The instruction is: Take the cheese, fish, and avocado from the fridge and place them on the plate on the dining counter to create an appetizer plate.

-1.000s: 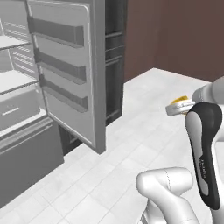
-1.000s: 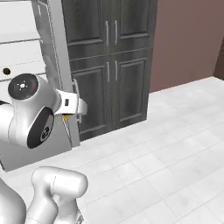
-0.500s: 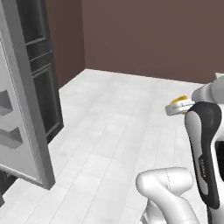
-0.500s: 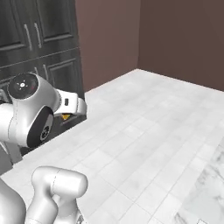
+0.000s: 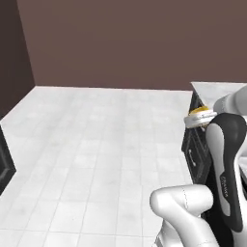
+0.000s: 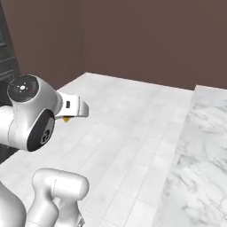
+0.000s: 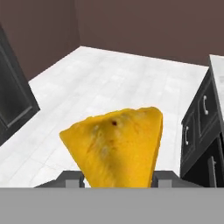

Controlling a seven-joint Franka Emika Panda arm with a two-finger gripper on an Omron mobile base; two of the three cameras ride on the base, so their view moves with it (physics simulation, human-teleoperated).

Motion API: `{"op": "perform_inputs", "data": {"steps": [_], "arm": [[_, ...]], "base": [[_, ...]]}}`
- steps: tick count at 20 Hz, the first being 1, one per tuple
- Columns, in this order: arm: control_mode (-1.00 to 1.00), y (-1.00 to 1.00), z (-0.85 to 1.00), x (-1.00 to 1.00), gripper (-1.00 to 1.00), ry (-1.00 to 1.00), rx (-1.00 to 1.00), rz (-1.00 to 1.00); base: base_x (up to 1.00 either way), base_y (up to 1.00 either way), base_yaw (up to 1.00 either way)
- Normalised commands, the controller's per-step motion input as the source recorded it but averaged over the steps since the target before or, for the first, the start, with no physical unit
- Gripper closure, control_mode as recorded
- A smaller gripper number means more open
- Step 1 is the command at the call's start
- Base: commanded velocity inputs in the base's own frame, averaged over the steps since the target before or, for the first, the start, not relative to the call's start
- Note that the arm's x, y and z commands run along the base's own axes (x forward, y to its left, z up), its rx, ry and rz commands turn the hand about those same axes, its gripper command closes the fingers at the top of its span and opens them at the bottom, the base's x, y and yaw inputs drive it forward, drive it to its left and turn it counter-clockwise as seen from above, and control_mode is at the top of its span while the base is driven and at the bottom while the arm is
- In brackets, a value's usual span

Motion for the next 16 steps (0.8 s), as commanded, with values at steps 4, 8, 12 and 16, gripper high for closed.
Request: {"op": "perform_inputs", "data": {"steps": [4,8,12,16], "arm": [[1.0,0.0,0.0,0.0,1.0,0.0,0.0,0.0],[1.0,0.0,0.0,0.0,1.0,0.0,0.0,0.0],[1.0,0.0,0.0,0.0,1.0,0.0,0.0,0.0],[1.0,0.0,0.0,0.0,1.0,0.0,0.0,0.0]], "base": [[1.0,0.44,-0.34],[1.0,0.46,-0.33],[1.0,0.68,-0.33],[1.0,0.59,-0.32]]}}
